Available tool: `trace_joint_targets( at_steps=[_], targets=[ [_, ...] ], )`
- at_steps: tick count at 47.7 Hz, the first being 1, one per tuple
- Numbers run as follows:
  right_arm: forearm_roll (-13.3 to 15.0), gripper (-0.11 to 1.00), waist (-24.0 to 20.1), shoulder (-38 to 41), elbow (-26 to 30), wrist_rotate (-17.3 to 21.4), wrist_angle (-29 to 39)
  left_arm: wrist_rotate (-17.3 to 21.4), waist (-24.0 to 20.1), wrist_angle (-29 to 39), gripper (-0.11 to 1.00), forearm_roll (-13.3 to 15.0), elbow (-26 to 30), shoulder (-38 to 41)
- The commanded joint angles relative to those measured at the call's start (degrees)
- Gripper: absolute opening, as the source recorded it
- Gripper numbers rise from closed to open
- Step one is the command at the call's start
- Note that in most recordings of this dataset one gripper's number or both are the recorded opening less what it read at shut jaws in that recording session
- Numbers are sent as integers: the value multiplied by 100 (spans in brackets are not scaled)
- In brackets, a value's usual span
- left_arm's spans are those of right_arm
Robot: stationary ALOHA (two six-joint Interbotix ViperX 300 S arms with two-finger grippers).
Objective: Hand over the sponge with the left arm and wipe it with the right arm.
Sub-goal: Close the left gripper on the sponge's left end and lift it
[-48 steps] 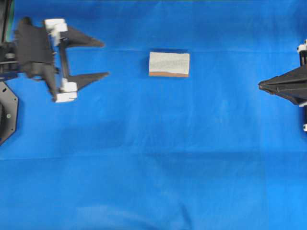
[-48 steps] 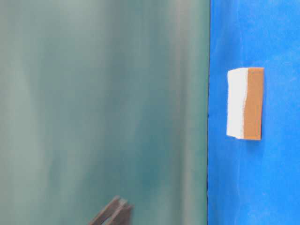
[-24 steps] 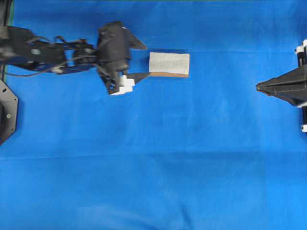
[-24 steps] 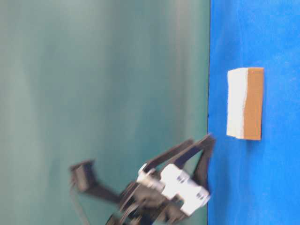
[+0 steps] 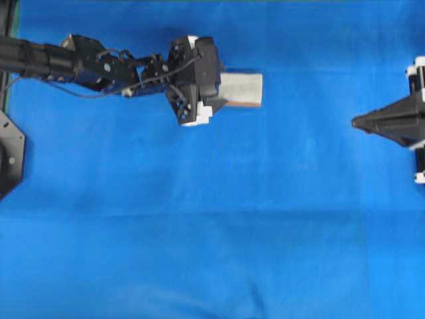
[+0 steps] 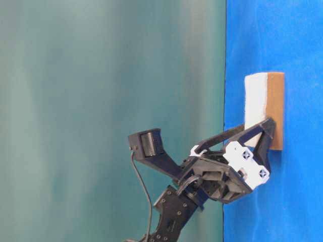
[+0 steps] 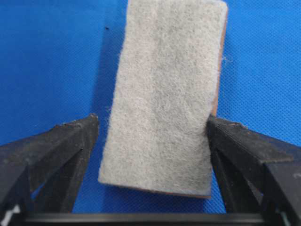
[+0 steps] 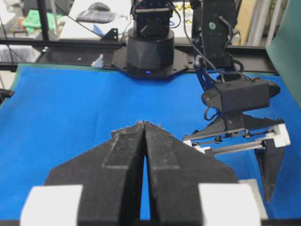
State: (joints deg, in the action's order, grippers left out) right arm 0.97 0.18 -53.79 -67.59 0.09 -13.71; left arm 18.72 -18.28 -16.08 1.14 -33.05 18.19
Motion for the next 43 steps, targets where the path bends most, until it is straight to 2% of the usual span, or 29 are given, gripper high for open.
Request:
trace_joint_targets(
  at_steps=[1,10,13,16,23,28,43],
  targets=[
    [-9,0,0,53,123,9,-26,9,-53,0,94,9,70,-70],
    [-9,0,26,53,114,9,-26,-97,-53,255,93,9,114,-79],
    [-18,0,44,53,123,9,-26,-105,-44,422,89,9,132,-88],
    [-9,0,53,53,123,9,-26,-105,-26,527,77,9,149,-105],
    [-18,0,62,70,114,9,-26,-88,44,571,39,9,132,-158],
    [-18,0,53,79,123,9,-26,-35,70,615,23,9,167,-185],
    [-9,0,62,88,132,9,-26,-105,229,1292,22,35,149,-932]
  ],
)
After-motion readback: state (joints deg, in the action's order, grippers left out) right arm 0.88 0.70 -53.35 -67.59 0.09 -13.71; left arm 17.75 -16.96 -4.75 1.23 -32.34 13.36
